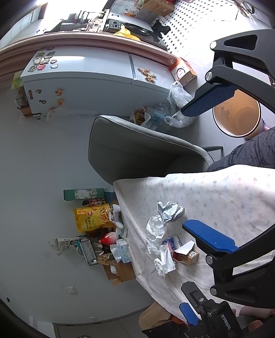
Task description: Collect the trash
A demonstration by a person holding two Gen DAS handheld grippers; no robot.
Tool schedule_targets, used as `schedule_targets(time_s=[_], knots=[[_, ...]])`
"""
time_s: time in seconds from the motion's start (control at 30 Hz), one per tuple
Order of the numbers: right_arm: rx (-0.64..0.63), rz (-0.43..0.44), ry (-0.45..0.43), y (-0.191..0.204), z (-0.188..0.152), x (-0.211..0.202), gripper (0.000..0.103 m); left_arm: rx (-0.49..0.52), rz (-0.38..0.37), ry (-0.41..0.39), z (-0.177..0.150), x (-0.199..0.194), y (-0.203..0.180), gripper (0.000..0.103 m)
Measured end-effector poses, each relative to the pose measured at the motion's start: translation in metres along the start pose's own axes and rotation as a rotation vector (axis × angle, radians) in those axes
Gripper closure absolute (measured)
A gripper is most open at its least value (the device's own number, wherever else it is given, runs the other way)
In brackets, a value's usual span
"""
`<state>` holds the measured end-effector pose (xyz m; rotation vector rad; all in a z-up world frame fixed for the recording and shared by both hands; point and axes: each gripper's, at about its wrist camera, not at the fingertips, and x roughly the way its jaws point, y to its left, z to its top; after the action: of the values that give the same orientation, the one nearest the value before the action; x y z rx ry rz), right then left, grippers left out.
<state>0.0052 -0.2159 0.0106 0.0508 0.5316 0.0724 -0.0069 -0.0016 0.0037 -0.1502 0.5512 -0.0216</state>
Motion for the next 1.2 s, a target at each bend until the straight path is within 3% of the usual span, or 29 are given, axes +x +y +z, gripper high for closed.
schedule_targets(time_s=[0.63, 0.93, 1.2], knots=[[0.007, -0.007, -0.016, 0.000, 0.001, -0.002, 0.007, -0.025, 0.001, -0.028, 0.004, -0.005, 0.016, 0.009], [0.011, 0.008, -0.010, 0.001, 0.001, 0.004, 0.007, -0.048, 0.012, -0.013, 0.006, 0.002, 0.030, 0.025], [-0.029, 0.086, 0.003, 0.017, 0.010, 0.024, 0.007, -0.088, 0.050, 0.005, 0.010, 0.018, 0.060, 0.037]])
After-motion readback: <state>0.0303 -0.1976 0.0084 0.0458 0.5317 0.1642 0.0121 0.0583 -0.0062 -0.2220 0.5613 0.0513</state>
